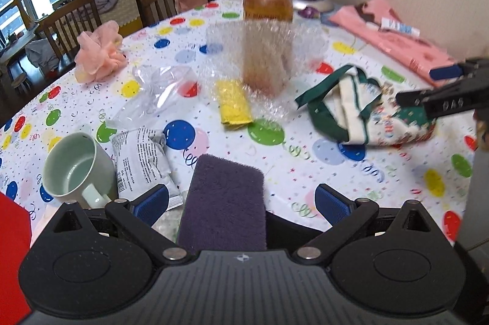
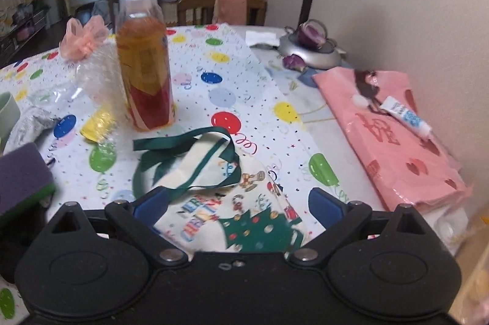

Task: Organize soft objects
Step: 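Grasp the purple sponge with the left gripper while the right gripper approaches the tote bag, then grasp the Christmas tote bag with the right gripper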

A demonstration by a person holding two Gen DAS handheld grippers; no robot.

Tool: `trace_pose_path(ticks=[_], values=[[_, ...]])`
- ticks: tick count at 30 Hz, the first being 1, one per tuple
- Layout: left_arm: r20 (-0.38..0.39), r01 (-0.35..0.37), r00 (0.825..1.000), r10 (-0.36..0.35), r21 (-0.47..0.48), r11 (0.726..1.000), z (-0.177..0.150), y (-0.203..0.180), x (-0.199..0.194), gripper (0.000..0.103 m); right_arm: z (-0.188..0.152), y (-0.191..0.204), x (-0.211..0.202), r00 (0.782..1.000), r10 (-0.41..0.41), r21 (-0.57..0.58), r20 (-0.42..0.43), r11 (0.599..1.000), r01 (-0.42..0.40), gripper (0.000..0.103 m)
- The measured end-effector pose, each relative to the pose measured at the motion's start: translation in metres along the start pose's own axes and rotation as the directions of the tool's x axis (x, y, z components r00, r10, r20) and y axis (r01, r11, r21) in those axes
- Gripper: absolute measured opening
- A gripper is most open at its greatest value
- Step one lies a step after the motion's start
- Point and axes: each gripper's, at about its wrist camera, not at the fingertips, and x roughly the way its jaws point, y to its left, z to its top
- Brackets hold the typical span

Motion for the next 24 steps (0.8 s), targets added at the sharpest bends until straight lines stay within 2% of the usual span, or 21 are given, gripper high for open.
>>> trace_pose_path(ticks=[5,10,14,18,19,20,22,24], values=[[-0.050,-0.025,0.998,0.026,0.017,1.000,0.003,0.002,0.025,0.102,0.006,-0.017,0.026,0.998,0.044,-0.032,-0.045,0.998,-0.046,0.098],[-0.089,-0.045,0.995,0.046,0.019,0.999,0.002,0.006,0.041,0.102,0.009,-0.026,0.053,0.985,0.126,-0.056,-0.121,0.990,-0.133,0.098],[-0.114,-0.048,0.992,0.048,0.001,0.999,0.000,0.009,0.050,0.102,0.004,-0.026,0.068,0.973,0.155,-0.066,-0.173,0.984,-0.168,0.098],[-0.127,-0.050,0.991,0.048,-0.010,0.999,-0.002,0.009,0.055,0.101,-0.001,-0.027,0.072,0.969,0.166,-0.053,-0.184,0.983,-0.178,0.095],[-0.129,-0.051,0.990,0.048,-0.017,0.999,-0.002,0.010,0.056,0.098,-0.001,-0.027,0.072,0.968,0.170,-0.050,-0.182,0.982,-0.182,0.092],[-0.131,-0.052,0.990,0.048,-0.025,0.998,-0.003,0.011,0.056,0.094,-0.001,-0.027,0.071,0.966,0.183,-0.047,-0.183,0.980,-0.195,0.085],[-0.138,-0.056,0.989,0.051,-0.034,0.998,-0.003,0.012,0.057,0.081,0.001,-0.027,0.070,0.964,0.193,-0.052,-0.184,0.977,-0.206,0.077],[-0.146,-0.074,0.987,0.069,-0.025,0.997,-0.004,0.012,0.057,0.077,0.002,-0.024,0.068,0.967,0.181,-0.075,-0.178,0.978,-0.197,0.068]])
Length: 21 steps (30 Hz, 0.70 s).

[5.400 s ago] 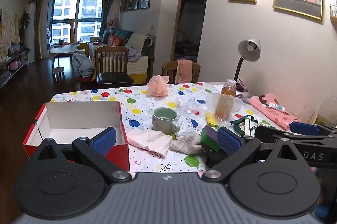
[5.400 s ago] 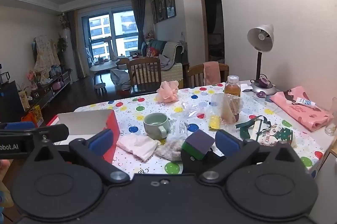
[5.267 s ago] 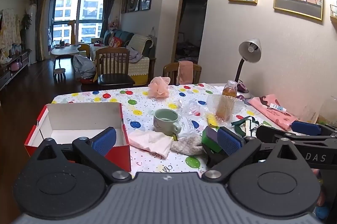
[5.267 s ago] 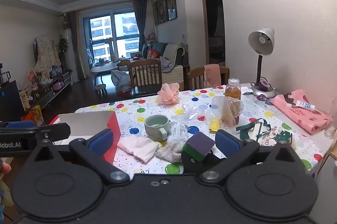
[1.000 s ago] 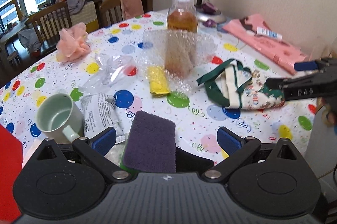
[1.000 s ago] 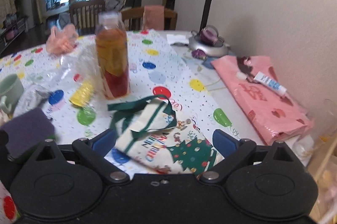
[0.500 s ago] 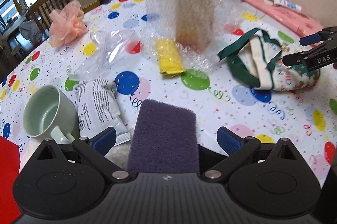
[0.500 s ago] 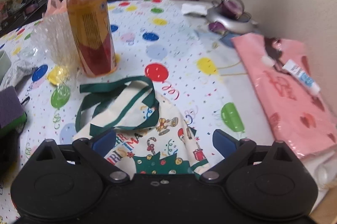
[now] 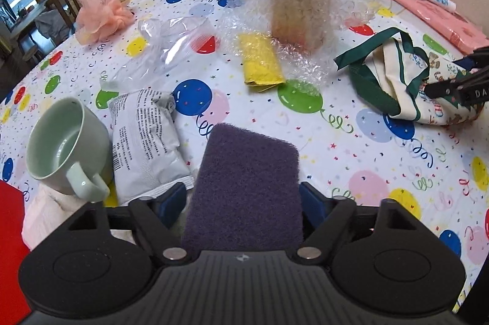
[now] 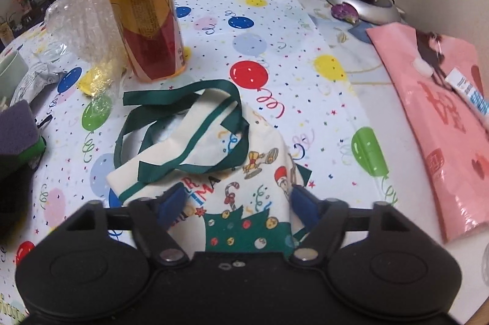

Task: Organize soft objects
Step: 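Grasp the Christmas tote bag with the right gripper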

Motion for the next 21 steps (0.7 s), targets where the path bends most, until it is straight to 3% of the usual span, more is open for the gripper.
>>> trace_pose_path(ticks=[5,11,21], values=[[0.013,-0.029,0.999,0.029,0.036,0.999,-0.002,-0.008,-0.005,0.072,0.002,0.002,-0.009,1.000,-0.019,-0.011,0.021,1.000,0.019,0.032],[0.025,-0.053,0.998,0.053,0.030,0.998,-0.002,-0.008,-0.010,0.071,0.000,0.009,-0.025,0.996,-0.022,-0.018,0.083,1.000,0.024,0.007],[0.054,-0.065,0.996,0.068,-0.065,0.996,0.000,0.008,-0.038,0.071,0.004,0.025,-0.078,0.978,0.022,0.012,0.209,1.000,-0.025,0.004]])
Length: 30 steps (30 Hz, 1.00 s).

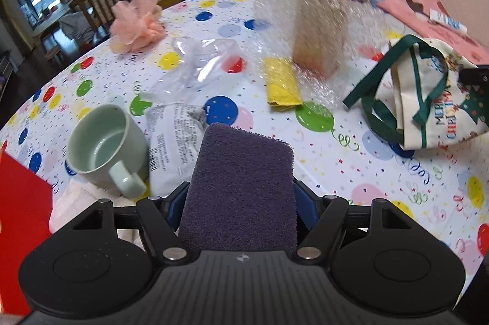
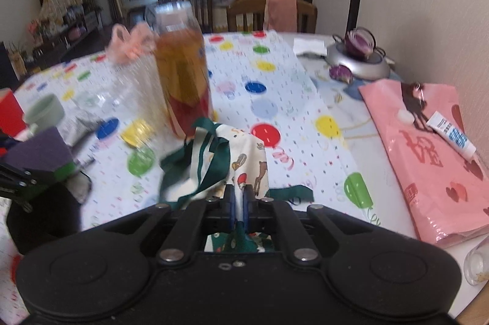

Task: Organize soft objects
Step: 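Grasp the Christmas tote bag with the right gripper, then carry the sponge with the left gripper while the right gripper carries the tote bag to the box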

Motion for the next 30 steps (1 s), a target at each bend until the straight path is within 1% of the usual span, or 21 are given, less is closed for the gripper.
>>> trace_pose_path(ticks=[5,8,16,22,26,30], values=[[0.014,0.002,1.000,-0.001,-0.065,0.998,-0.002,0.012,-0.020,0.071,0.007,0.009,-0.029,0.998,0.029,0.012,0.051,0.999,-0.030,0.004],[0.021,0.016,1.000,-0.014,-0.101,0.995,-0.003,0.021,-0.035,0.071,0.012,0.016,-0.047,0.996,0.050,0.024,0.077,0.998,-0.052,0.004],[0.056,0.053,0.997,-0.045,-0.153,0.987,-0.006,0.046,-0.075,0.071,0.036,0.046,-0.088,0.984,0.109,0.013,0.140,0.994,-0.112,0.004],[0.102,0.095,0.992,-0.077,-0.187,0.978,-0.009,0.076,-0.103,0.071,0.055,0.086,-0.103,0.975,0.159,-0.030,0.152,0.987,-0.157,0.004],[0.147,0.107,0.986,-0.079,-0.194,0.975,-0.016,0.099,-0.121,0.071,0.070,0.116,-0.106,0.969,0.195,-0.053,0.152,0.981,-0.189,0.004],[0.173,0.118,0.982,-0.080,-0.221,0.968,-0.025,0.127,-0.135,0.071,0.087,0.151,-0.102,0.958,0.243,-0.077,0.152,0.969,-0.234,0.004]])
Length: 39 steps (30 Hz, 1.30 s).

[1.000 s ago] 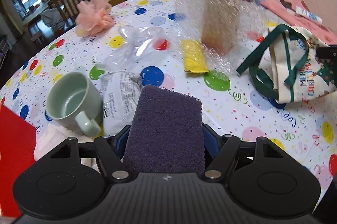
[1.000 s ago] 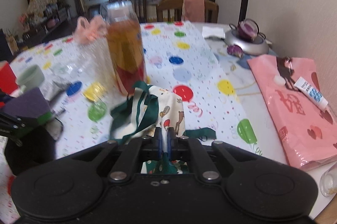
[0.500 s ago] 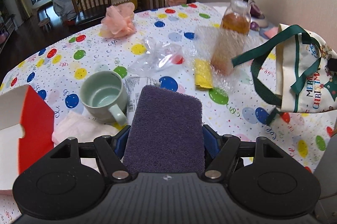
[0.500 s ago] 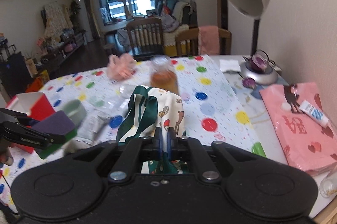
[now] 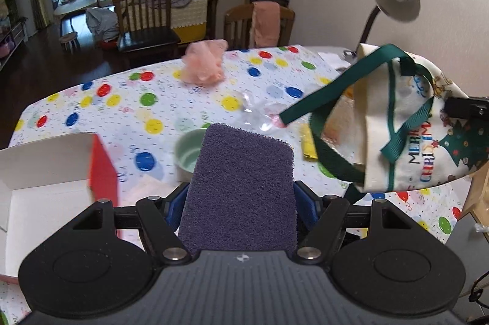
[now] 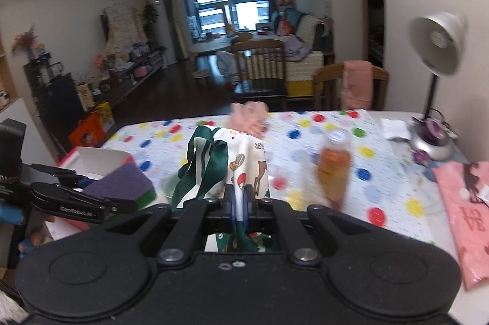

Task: Organize soft objects
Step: 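Carry the sponge with the left gripper while the right gripper carries the tote bag to the box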

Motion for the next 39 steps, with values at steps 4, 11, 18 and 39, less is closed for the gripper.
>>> trace_pose_path(ticks=[4,11,18,39], values=[[0.016,-0.014,1.000,0.015,-0.025,1.000,-0.002,0.035,-0.014,0.071,0.020,0.039,0.021,0.999,0.046,-0.039,-0.001,0.998,-0.046,0.004],[0.046,-0.082,0.995,0.085,-0.051,0.995,-0.009,0.106,-0.043,0.071,0.050,0.112,0.065,0.993,0.120,-0.082,-0.015,0.989,-0.121,0.005],[0.056,-0.158,0.985,0.165,-0.104,0.982,-0.014,0.187,-0.068,0.071,0.076,0.185,0.103,0.984,0.180,-0.108,-0.008,0.978,-0.180,0.005],[-0.082,-0.283,0.958,0.274,-0.145,0.948,-0.041,0.320,-0.032,0.071,0.080,0.328,0.243,0.970,0.181,-0.134,-0.161,0.970,-0.203,0.005]])
